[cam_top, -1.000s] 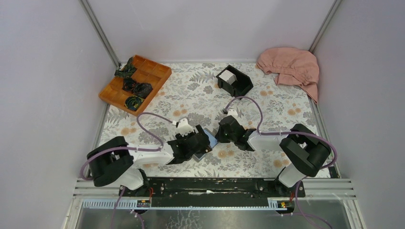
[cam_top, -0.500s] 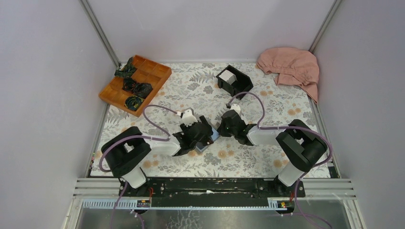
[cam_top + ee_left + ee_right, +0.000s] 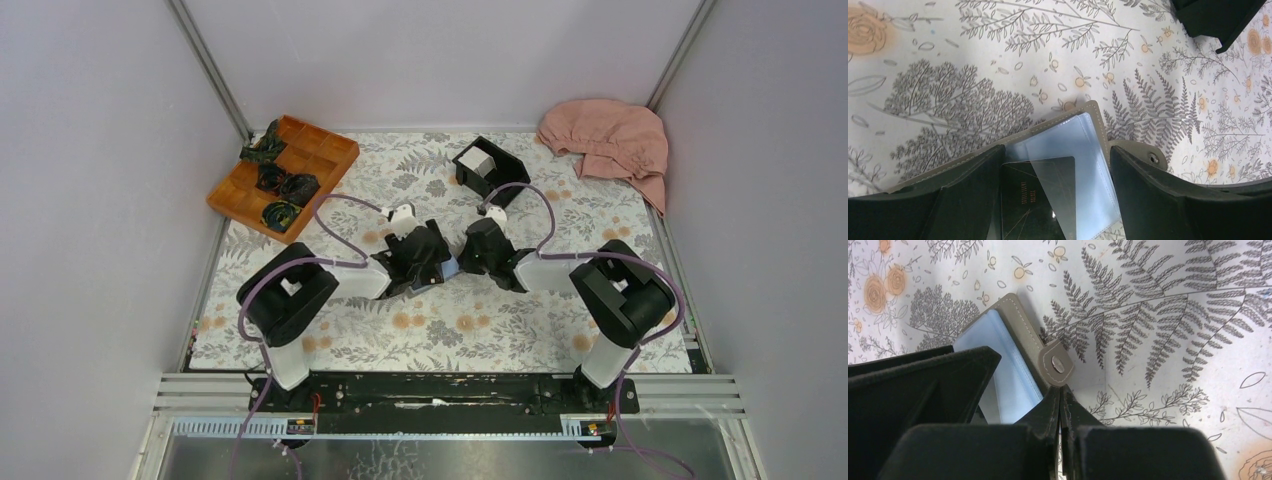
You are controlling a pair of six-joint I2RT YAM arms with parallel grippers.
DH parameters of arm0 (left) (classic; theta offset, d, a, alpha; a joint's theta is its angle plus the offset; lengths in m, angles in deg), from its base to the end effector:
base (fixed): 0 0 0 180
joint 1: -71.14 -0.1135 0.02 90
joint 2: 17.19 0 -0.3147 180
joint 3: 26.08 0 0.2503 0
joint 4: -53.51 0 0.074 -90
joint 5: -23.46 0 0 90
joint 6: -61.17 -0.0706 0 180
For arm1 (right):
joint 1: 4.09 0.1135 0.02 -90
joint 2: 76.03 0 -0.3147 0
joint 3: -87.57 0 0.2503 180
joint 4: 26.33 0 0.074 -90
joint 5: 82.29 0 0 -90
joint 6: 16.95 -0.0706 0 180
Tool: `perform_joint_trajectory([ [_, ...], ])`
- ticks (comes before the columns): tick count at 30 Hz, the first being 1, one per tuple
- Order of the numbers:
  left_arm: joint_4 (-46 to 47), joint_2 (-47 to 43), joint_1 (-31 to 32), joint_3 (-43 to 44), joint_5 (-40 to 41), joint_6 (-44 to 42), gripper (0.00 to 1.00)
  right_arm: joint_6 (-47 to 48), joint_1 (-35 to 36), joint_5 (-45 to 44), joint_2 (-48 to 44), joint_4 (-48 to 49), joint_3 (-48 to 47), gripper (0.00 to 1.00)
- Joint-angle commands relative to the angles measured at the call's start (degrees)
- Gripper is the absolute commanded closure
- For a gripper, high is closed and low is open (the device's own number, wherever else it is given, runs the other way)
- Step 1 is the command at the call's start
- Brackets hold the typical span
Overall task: Put the credit cards into the card holder
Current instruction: Move the card holder to the center of the board.
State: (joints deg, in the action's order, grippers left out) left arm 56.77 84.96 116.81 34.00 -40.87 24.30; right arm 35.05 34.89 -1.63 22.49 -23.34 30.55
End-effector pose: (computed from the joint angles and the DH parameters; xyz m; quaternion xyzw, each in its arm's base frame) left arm 0.2869 -0.2499 0.1672 -0.1530 0.8712 -0.1894 0.4262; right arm 0.2921 0.2216 0.1694 0.0277 0.8980 0.2120 0.3845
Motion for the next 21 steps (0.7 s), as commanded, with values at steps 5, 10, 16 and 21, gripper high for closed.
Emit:
perform_joint_trajectory([
  [5, -6.2, 3.6, -3.3, 2.8, -5.3, -4.3, 0.15, 3.7, -1.9, -4.1, 2.7, -12.6, 0.3, 0.96],
  [10, -6.2, 1.9, -3.7, 2.0, -3.6, -5.3, 0.12, 4.9, -2.0, -5.2, 0.2, -13.6, -0.3, 0.9],
  [16, -5.6, 0.5, -3.7, 1.2, -2.2, -5.8, 0.07, 6.5, -2.0, -5.8, -4.6, -13.8, -0.1, 0.85],
  [21, -5.2, -1.0, -3.8, 0.9, -1.1, -6.0, 0.04, 7.8, -2.0, -5.3, -5.8, -14.7, -1.2, 0.84],
])
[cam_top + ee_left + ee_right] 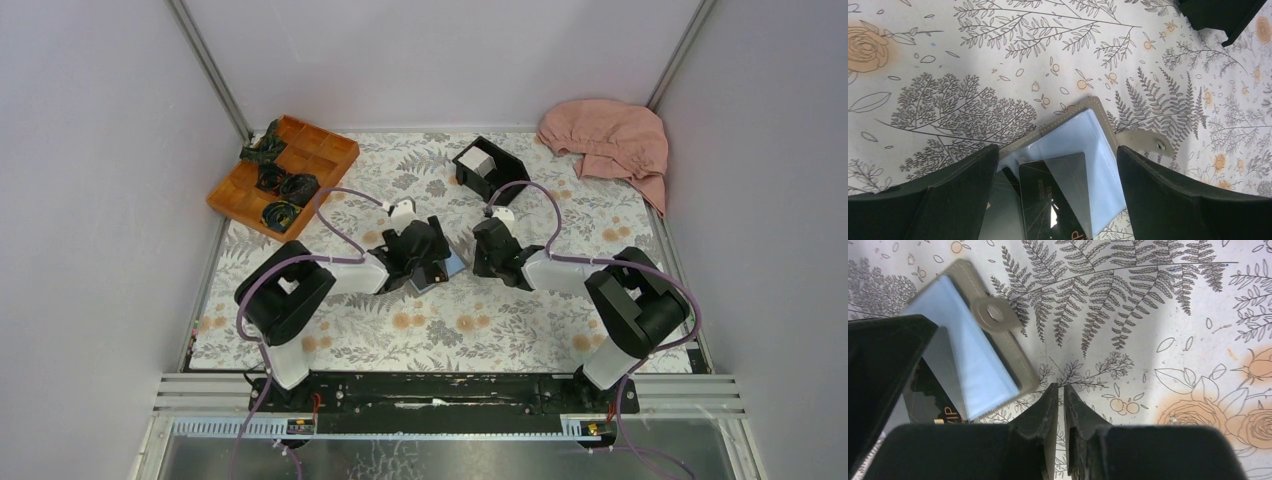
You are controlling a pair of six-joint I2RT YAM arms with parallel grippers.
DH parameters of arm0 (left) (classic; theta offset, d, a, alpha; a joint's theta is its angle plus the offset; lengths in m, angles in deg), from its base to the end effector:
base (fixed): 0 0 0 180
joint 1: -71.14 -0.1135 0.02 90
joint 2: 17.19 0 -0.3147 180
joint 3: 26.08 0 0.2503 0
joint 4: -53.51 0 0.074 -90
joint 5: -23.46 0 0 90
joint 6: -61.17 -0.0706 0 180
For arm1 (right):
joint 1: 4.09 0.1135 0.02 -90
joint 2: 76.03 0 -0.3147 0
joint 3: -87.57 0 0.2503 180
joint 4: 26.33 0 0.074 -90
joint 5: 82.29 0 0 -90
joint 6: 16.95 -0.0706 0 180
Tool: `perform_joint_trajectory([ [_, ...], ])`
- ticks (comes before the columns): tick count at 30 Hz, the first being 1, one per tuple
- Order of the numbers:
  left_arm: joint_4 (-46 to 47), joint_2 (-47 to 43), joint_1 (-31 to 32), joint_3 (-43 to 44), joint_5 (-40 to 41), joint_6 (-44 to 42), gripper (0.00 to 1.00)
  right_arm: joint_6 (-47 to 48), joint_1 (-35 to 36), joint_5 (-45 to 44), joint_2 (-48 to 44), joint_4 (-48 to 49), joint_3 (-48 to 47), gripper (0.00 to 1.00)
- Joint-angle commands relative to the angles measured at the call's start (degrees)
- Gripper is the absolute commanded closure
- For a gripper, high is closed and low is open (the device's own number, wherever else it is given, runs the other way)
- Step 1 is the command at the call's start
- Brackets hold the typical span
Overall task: Put the credit cards into the card holder
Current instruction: Move the card holder to the center of the board.
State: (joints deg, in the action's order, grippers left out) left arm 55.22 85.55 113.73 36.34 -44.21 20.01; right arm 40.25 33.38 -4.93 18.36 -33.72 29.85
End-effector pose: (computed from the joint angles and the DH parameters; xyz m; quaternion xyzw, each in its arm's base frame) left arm 0.3046 -0.2436 0.1716 -0.1320 0.8782 -0.1827 0.4219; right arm 0.2852 0.1992 0.1784 0.0056 0.9161 0.1403 0.3755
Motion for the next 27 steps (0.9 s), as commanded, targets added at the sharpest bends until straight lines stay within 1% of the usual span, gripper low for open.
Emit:
perform_joint_trajectory([
  [1, -3.6, -2.1, -0.7, -1.6, 2.6, -1.8, 0.04, 2.7, -0.4, -1.9, -1.6, -4.2, -0.5, 0.84],
  [4, -2.4, -4.8, -0.7, -2.7, 3.2, -2.5, 0.0, 2.7, -0.4, -1.4, -1.6, -3.8, -0.4, 0.85],
  [10, 1.4, -11.1, -0.7, -4.8, 3.1, -4.8, 0.0, 3.2, -0.4, -1.3, -3.2, -3.3, 0.2, 0.86],
  [14, 1.1, -14.8, -0.6, -5.3, 3.3, -4.9, 0.0, 4.8, 0.0, -1.3, -5.8, -2.4, 0.4, 0.86],
  [17, 0.0, -18.4, 0.0, -7.0, 2.7, -3.3, 0.0, 7.1, 0.3, -0.9, -7.1, -1.9, -0.6, 0.86],
  [22, -1.3, -23.4, 4.3, -12.7, 4.3, 1.6, 0.01, 9.7, 0.5, 1.0, -5.8, -2.3, -4.5, 0.85],
  [27, -1.4, -25.1, 10.9, -17.3, 7.0, 7.0, 0.08, 11.0, 0.4, 3.4, -3.2, -1.3, -7.0, 0.85],
])
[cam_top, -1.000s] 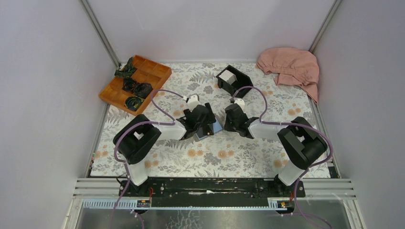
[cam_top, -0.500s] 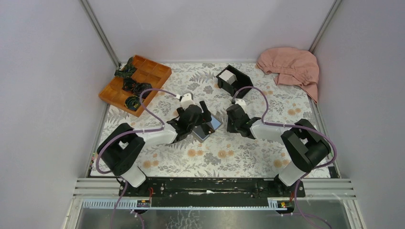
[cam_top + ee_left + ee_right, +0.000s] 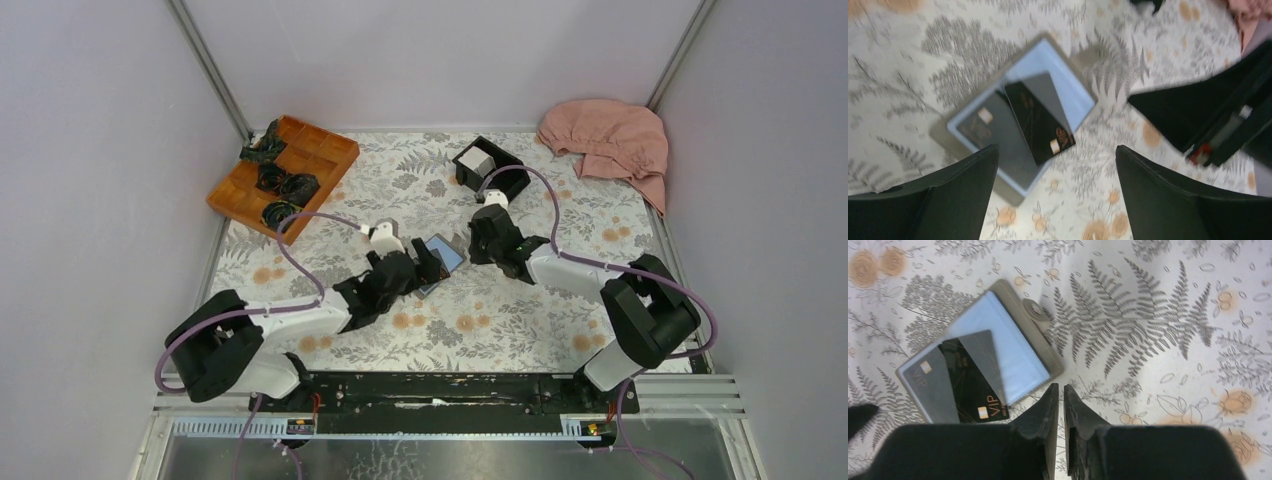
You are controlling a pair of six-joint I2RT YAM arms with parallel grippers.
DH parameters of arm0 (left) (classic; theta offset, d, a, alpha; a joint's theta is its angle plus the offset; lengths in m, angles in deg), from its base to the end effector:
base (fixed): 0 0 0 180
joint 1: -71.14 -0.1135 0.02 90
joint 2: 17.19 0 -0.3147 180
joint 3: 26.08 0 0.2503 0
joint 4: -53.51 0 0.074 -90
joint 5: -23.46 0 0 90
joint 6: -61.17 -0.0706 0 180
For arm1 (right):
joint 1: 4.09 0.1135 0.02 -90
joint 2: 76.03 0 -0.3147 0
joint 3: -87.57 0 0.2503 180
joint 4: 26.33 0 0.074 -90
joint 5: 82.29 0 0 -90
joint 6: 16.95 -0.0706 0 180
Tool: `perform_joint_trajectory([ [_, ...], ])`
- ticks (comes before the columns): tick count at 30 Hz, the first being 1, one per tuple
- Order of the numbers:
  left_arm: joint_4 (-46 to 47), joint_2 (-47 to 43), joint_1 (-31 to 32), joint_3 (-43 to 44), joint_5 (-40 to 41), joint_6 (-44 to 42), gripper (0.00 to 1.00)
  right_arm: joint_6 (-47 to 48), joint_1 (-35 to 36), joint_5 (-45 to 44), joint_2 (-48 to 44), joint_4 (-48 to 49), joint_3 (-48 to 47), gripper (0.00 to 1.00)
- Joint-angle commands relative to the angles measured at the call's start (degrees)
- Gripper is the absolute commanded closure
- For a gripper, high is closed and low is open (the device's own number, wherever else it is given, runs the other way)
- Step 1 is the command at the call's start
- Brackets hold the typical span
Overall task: Put the credit cards into the card holder
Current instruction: Move the card holder to the center of the board.
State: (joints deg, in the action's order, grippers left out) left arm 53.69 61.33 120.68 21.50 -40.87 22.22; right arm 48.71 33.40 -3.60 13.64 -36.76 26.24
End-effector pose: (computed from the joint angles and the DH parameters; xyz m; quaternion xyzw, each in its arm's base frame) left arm 0.2117 -0.2010 0.2228 -0.1210 0.8461 -0.2474 0.4564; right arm 0.2863 0.2021 0.2197 -0.0604 0.8963 0.1448 0.4147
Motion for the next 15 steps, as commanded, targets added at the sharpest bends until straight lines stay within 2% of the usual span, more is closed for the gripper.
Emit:
perform_joint_trajectory([
  [1, -0.2, -0.7, 5.6, -2.8, 4.2, 5.7, 0.09, 2.7, 0.5, 2.2, 1.9, 1.9, -3.9, 0.85],
  [8, -0.8, 0.4, 8.9, -3.6, 7.1, 9.6, 0.22, 3.9, 0.4, 4.7, 5.3, 2.5, -7.7, 0.9],
  [15, 1.3, 3.9, 8.8, -3.3, 7.5, 11.3, 0.28, 4.3, 0.4, 6.6, 9.9, 4.7, -9.6, 0.94],
])
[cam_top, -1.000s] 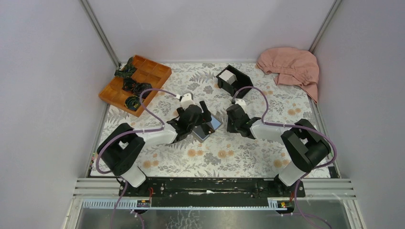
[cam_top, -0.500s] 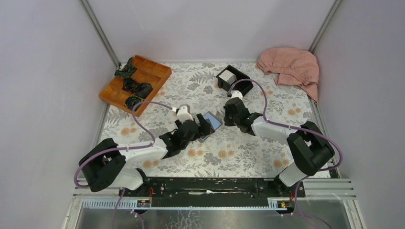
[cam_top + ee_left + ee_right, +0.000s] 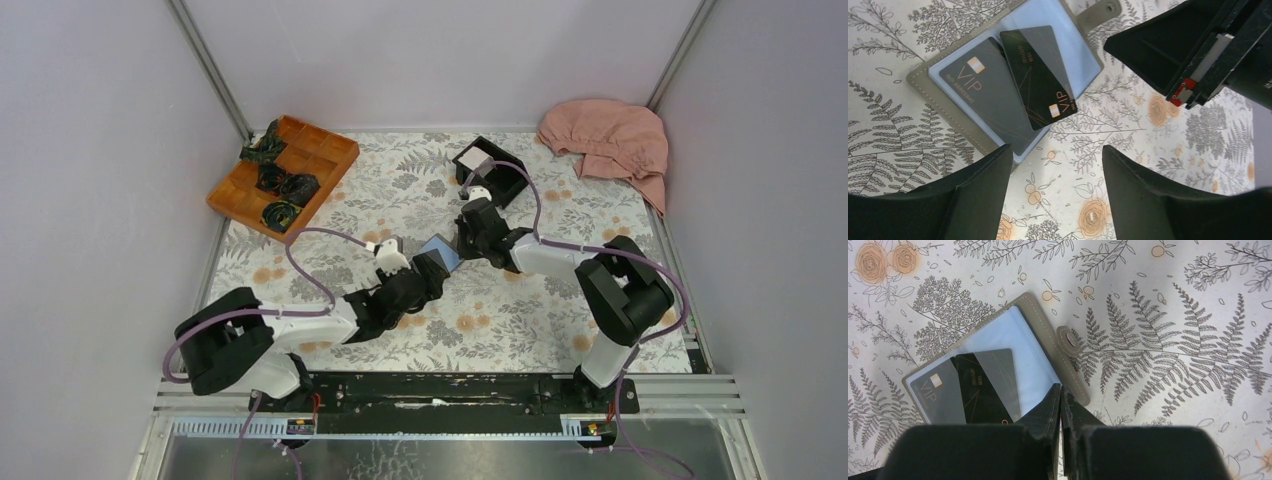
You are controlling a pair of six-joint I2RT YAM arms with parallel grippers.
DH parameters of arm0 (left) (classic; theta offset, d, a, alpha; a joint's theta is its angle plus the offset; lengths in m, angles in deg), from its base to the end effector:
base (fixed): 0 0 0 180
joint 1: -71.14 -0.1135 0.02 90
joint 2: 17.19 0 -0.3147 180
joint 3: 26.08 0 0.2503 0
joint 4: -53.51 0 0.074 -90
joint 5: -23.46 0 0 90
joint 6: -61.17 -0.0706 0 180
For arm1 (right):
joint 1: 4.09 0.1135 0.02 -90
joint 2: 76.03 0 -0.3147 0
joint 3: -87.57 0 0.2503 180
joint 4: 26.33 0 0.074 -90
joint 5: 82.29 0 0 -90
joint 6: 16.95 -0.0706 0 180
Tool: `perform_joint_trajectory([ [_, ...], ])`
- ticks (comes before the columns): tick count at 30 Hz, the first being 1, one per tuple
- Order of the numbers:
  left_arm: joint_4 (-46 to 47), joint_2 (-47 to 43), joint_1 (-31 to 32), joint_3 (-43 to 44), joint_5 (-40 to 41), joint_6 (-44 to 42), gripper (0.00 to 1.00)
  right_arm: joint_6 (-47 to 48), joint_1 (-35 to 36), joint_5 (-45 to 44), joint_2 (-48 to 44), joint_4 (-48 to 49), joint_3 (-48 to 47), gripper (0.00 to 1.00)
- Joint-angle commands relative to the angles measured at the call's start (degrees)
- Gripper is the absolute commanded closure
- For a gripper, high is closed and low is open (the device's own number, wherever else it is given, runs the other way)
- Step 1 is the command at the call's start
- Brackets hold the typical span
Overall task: Put the credit cards into the card holder
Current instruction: Move the card holder to the center of the board.
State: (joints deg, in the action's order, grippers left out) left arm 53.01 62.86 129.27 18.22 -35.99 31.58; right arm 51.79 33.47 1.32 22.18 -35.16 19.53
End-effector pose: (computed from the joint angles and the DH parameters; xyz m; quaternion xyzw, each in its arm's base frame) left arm 0.1770 -0.2167 0.1975 -0.1362 0.8579 -0.2548 0.4248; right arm 0.3166 0.2336 0.2085 -0.1040 0.8955 0.1673 0.3991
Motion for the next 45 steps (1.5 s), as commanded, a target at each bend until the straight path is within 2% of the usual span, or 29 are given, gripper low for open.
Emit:
perform_joint_trajectory([
  [1, 2.5, 3.2, 0.3, 0.0, 2.6, 2.2, 0.28, 1.3, 0.4, 1.9, 1.9, 3.4, -3.2, 0.95],
  [13, 6.0, 9.3, 0.3, 2.5, 3.3, 2.9, 0.31, 0.5, 0.3, 2.1, 5.5, 4.3, -3.6, 0.97],
  [20, 7.3, 9.7, 0.2, 2.2, 4.1, 3.9, 0.37, -0.5, 0.4, 2.1, 5.5, 5.9, -0.9, 0.99],
  [30, 2.5, 5.2, 0.1, 0.3, 6.9, 5.6, 0.38, -0.8, 0.4, 2.4, 5.9, 4.8, -0.8, 1.0],
  [45, 2.2, 9.3, -2.9, 0.5, 7.7, 5.1, 0.37, -2.9, 0.5, 2.0, 4.6, 3.6, 2.9, 1.0],
])
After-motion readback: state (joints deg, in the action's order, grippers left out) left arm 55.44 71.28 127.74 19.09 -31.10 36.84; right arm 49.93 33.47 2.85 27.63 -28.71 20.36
